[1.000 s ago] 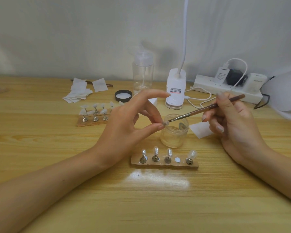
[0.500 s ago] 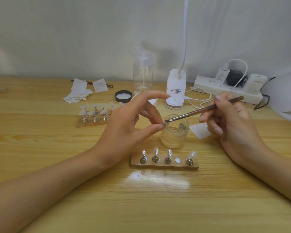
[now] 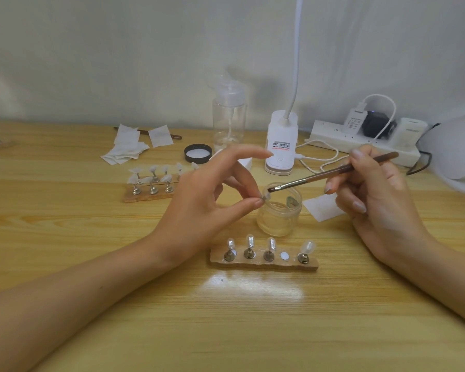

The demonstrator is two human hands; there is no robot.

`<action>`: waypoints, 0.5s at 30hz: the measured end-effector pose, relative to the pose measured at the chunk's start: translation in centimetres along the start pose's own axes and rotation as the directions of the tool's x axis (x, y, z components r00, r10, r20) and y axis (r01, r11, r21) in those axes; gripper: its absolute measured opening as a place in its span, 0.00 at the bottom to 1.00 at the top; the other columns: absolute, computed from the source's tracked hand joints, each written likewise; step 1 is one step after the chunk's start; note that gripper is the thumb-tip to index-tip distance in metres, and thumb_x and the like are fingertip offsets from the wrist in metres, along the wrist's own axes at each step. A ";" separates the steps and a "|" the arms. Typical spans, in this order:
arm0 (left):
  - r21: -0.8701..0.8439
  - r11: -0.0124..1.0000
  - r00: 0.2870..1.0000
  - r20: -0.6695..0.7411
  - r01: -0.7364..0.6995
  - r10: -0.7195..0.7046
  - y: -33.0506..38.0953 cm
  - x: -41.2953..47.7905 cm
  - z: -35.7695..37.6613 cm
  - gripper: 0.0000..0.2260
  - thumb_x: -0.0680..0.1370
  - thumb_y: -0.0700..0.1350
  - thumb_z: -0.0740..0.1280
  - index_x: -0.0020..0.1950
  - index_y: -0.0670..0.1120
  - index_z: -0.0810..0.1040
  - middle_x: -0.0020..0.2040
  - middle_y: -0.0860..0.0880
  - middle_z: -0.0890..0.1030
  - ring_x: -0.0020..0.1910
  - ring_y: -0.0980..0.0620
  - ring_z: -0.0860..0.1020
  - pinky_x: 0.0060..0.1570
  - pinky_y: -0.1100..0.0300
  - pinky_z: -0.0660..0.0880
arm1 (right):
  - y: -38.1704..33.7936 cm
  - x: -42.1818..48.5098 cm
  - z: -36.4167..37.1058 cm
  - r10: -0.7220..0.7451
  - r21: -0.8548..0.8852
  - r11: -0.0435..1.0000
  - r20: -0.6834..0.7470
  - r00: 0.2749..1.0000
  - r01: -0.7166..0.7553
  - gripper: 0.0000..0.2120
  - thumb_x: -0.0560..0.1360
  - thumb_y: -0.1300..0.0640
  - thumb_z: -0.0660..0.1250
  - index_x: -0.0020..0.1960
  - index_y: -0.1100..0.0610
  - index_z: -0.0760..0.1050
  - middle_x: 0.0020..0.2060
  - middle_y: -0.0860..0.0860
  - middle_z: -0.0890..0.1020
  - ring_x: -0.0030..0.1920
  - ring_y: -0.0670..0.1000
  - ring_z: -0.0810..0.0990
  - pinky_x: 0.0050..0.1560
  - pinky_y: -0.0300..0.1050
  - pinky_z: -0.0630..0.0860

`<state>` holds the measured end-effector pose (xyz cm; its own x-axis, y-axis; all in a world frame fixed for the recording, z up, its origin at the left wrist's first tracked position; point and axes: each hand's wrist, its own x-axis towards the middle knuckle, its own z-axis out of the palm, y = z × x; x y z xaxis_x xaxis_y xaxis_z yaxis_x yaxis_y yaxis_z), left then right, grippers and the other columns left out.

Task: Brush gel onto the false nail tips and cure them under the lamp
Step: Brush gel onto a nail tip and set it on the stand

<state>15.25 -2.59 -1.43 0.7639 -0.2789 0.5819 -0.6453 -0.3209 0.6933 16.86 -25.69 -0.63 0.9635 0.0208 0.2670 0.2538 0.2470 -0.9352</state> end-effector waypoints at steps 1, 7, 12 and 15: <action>-0.001 1.000 1.000 0.001 0.002 -0.002 0.0 0.0 0.0 0.21 0.76 0.41 0.73 0.67 0.53 0.74 0.41 0.54 0.83 0.45 0.51 0.82 0.36 0.50 0.69 | -0.1 -0.1 0.1 -0.011 -0.001 1.000 0.021 1.000 0.011 0.10 0.77 0.52 0.61 0.41 0.55 0.66 0.29 0.53 0.81 0.19 0.43 0.61 0.23 0.33 0.61; 0.000 1.000 1.000 0.002 -0.001 0.001 -0.1 0.0 0.0 0.23 0.76 0.39 0.74 0.68 0.53 0.73 0.41 0.54 0.83 0.44 0.50 0.82 0.35 0.56 0.69 | 0.1 0.0 -0.1 0.008 -0.047 0.999 -0.025 1.000 -0.009 0.11 0.82 0.57 0.57 0.41 0.55 0.67 0.28 0.54 0.81 0.19 0.44 0.61 0.22 0.33 0.60; 0.004 1.000 1.000 0.005 -0.007 0.007 -0.3 0.0 0.1 0.23 0.76 0.40 0.73 0.69 0.52 0.74 0.41 0.54 0.83 0.43 0.48 0.81 0.36 0.57 0.69 | 0.1 -0.1 -0.1 -0.049 0.004 0.999 0.020 0.999 0.049 0.13 0.82 0.55 0.59 0.38 0.52 0.69 0.29 0.54 0.81 0.20 0.44 0.61 0.23 0.34 0.61; 0.008 1.000 1.000 0.008 -0.007 0.007 -0.4 0.0 0.1 0.23 0.76 0.39 0.74 0.69 0.52 0.74 0.41 0.54 0.83 0.43 0.48 0.81 0.36 0.59 0.69 | 0.2 -0.1 -0.1 -0.057 -0.042 0.997 0.035 0.998 0.059 0.13 0.82 0.55 0.58 0.39 0.53 0.68 0.30 0.54 0.82 0.20 0.44 0.62 0.23 0.34 0.61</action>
<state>15.51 -2.52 -1.71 0.7595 -0.2884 0.5831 -0.6505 -0.3259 0.6861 16.81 -25.73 -0.84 0.9437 0.0407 0.3283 0.3135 0.2065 -0.9269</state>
